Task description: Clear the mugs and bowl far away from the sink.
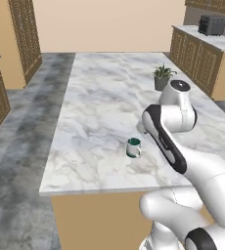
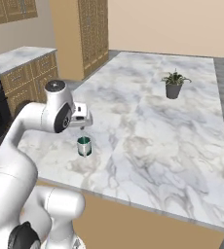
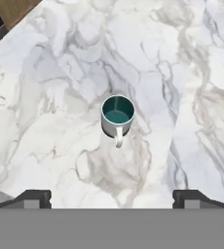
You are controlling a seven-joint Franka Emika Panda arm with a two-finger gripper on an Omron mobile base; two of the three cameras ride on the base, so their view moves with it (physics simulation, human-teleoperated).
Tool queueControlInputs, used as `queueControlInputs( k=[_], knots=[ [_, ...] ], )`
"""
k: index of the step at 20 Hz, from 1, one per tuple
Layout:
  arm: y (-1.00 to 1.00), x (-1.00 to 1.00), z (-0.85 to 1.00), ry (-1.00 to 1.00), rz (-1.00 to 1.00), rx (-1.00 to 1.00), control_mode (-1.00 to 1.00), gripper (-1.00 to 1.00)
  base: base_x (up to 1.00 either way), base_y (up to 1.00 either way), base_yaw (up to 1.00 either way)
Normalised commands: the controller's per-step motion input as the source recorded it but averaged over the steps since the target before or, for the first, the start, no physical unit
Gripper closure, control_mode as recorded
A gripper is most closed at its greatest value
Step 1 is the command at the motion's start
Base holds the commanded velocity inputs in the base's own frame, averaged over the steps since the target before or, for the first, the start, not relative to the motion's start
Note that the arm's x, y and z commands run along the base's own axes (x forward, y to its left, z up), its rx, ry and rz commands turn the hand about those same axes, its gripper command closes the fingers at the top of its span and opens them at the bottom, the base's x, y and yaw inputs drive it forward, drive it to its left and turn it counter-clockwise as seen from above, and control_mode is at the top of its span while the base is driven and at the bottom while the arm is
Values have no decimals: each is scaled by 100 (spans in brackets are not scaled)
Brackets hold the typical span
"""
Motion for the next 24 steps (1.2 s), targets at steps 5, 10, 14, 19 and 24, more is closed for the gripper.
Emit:
queueControlInputs(
  k=[5, 10, 14, 19, 24],
  knots=[
    [0, -50, 52, -6, -7, 0, -100, -100, 0, 0, 0],
    [0, -60, 46, -8, -15, 0, -100, -100, 0, 0, 0],
    [-2, -73, 35, -16, -13, 1, -100, -100, 0, 0, 0],
    [0, 0, 0, 0, 0, 0, 100, -100, -99, -3, -20],
    [0, 0, 0, 0, 0, 0, 100, -100, -15, -5, -63]
  ],
)
